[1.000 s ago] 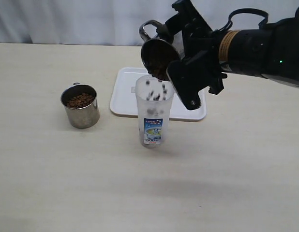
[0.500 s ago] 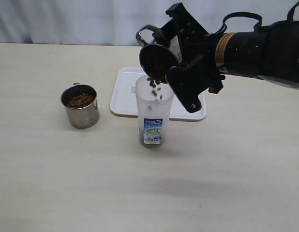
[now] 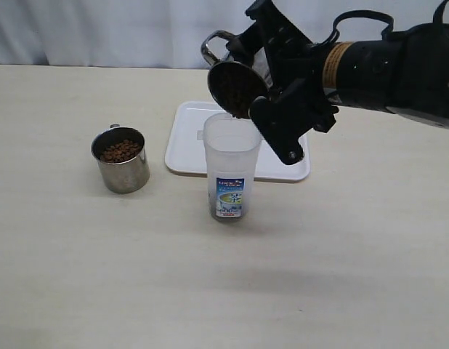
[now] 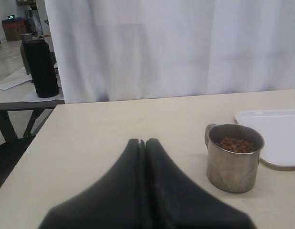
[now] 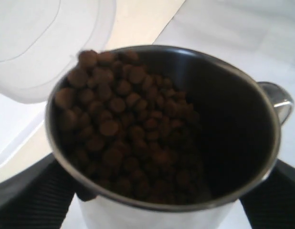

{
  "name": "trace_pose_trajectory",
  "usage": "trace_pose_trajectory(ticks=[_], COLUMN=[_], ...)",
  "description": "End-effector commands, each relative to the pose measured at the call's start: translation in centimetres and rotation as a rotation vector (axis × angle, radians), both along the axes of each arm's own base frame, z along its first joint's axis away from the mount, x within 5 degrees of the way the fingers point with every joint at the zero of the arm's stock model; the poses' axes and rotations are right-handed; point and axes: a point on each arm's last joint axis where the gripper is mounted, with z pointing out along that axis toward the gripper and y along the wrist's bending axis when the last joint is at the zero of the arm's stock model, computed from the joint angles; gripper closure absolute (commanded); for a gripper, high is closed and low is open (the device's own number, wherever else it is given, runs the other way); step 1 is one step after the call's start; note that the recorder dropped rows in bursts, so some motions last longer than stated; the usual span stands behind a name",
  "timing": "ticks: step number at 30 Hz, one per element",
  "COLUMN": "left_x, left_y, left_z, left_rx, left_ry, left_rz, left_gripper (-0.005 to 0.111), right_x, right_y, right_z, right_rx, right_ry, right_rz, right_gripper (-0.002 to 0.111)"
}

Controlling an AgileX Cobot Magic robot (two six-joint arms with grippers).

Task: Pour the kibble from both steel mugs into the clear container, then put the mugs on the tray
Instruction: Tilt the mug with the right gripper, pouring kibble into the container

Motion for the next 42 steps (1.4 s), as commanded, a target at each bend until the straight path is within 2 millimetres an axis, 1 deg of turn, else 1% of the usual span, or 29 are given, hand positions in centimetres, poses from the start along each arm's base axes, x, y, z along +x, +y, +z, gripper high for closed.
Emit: trace_pose_trajectory(ticks=[1,28,42], left_x=[0.00,0.00,0.00], left_y=[0.03,0.03,0.03], left_z=[0.04,0.04,0.04], left_rx=[0.002,0.002,0.002], left_ry=[-0.016,-0.014,-0.016], left_rz=[0.005,0.005,0.005], left_gripper=[0.107,0.107,0.107], right_x=[-0.04,-0.13,-0.14], right_y=[0.22,0.40,0.42], right_z=[0.53,0.66,0.67], right_rx=[0.002,-0.082,-0.093], right_ry=[-0.033,-0.130,-0.142], right_rz=[0.032,0.117,0.127], right_gripper=[0.104,0.104,0.104])
